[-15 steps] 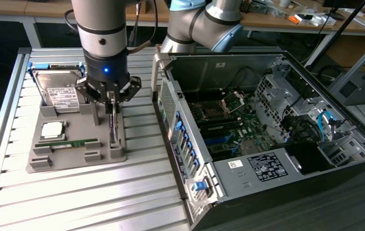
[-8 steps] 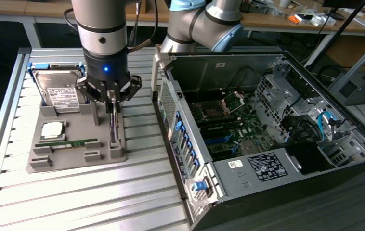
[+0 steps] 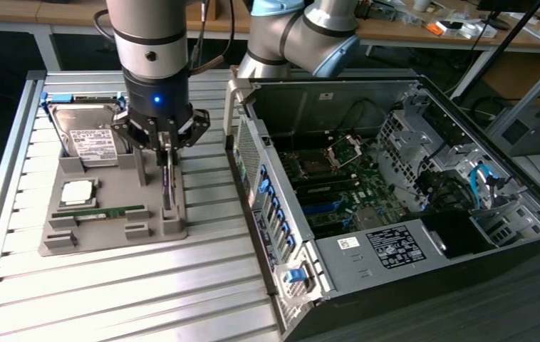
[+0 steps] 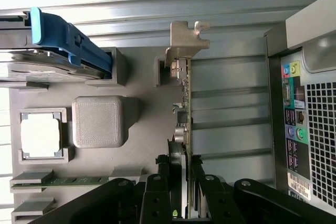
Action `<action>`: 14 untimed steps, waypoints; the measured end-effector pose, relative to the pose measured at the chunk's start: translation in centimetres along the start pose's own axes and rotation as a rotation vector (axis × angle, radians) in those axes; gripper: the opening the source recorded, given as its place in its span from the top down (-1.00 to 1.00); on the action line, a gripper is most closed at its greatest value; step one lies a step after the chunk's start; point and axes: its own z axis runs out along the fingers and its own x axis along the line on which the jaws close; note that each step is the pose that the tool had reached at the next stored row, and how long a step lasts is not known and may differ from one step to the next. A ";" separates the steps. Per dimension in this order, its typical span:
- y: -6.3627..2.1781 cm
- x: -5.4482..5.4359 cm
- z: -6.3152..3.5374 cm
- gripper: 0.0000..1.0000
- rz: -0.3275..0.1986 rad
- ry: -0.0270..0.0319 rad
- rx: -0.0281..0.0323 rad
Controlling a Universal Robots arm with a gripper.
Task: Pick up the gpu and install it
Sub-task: 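Pick up the gpu and move the gpu toward the slot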
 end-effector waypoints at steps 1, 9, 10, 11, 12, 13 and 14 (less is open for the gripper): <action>0.00 0.0 -0.03 0.47 0.000 0.0000 0.0000; 0.01 0.0 -0.28 0.47 0.000 0.0001 0.0000; 0.01 0.0 -0.31 0.47 0.000 0.0000 0.0000; 0.02 0.0 -0.36 0.47 0.000 0.0000 0.0000; 0.02 0.0 -0.39 0.47 0.000 -0.0001 -0.0001; 0.02 0.0 -0.42 0.47 0.000 -0.0001 -0.0001; 0.02 0.0 -0.43 0.47 0.000 -0.0001 -0.0001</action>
